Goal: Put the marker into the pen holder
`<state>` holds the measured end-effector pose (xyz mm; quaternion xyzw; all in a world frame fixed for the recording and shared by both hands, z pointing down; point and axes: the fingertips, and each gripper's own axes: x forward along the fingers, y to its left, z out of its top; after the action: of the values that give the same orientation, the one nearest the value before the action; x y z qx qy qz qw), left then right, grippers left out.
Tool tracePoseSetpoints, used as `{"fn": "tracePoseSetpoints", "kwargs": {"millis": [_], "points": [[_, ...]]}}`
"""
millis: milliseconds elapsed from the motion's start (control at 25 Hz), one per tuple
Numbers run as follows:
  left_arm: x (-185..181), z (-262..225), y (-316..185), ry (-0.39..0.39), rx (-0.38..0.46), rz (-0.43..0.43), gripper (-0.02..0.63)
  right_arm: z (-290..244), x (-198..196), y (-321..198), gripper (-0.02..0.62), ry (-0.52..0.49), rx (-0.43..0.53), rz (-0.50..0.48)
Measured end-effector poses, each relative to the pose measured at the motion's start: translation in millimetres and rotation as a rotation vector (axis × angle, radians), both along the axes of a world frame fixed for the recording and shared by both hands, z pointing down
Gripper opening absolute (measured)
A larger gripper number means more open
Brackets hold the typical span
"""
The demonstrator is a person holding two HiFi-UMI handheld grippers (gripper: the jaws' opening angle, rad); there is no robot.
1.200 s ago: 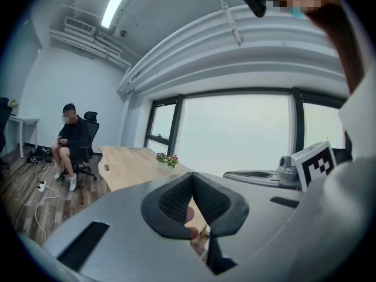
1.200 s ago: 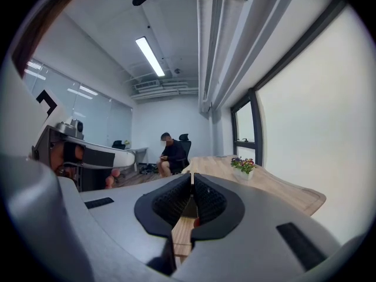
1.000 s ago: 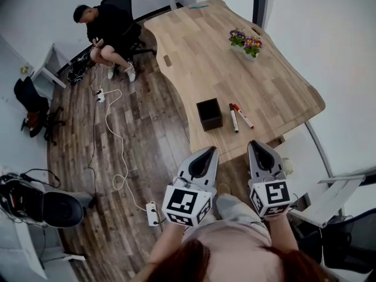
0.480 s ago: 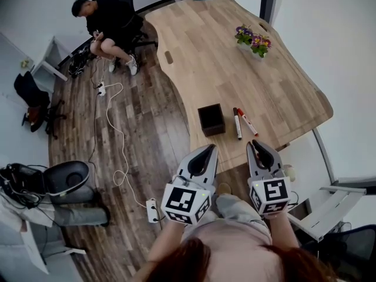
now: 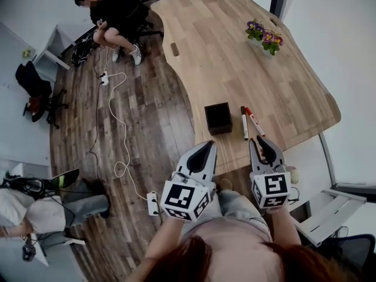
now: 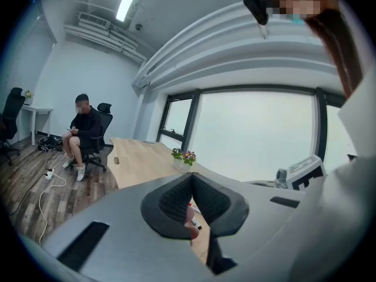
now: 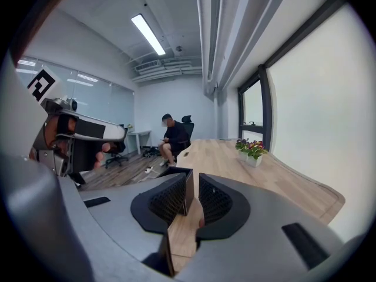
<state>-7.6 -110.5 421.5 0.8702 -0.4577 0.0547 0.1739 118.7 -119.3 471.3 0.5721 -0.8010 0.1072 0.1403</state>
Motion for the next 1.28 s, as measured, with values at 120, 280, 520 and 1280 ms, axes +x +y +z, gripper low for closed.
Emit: {"fn": "tracePoseSetpoints", "kwargs": {"millis": [120, 280, 520, 1280], "points": [[-6.0, 4.1, -4.7, -0.006, 0.0, 0.003, 0.0, 8.2, -3.2, -6.9, 0.06, 0.014, -0.008, 0.007], [-15.1, 9.0, -8.5, -0.003, -0.007, 0.01, 0.0, 19.1, -7.6, -13.5, 0.063, 0.043, -0.018, 0.019], [-25.9, 17.8, -14.5, 0.001, -0.018, 0.024, 0.0, 35.9, -11.6, -19.0, 0.069, 0.068, -0.047, 0.037], [-32.0, 49.1, -19.0, 0.018, -0.055, 0.023, 0.0, 99.9, -6.4, -22.1, 0.077, 0.139, -0.154, 0.063]]}}
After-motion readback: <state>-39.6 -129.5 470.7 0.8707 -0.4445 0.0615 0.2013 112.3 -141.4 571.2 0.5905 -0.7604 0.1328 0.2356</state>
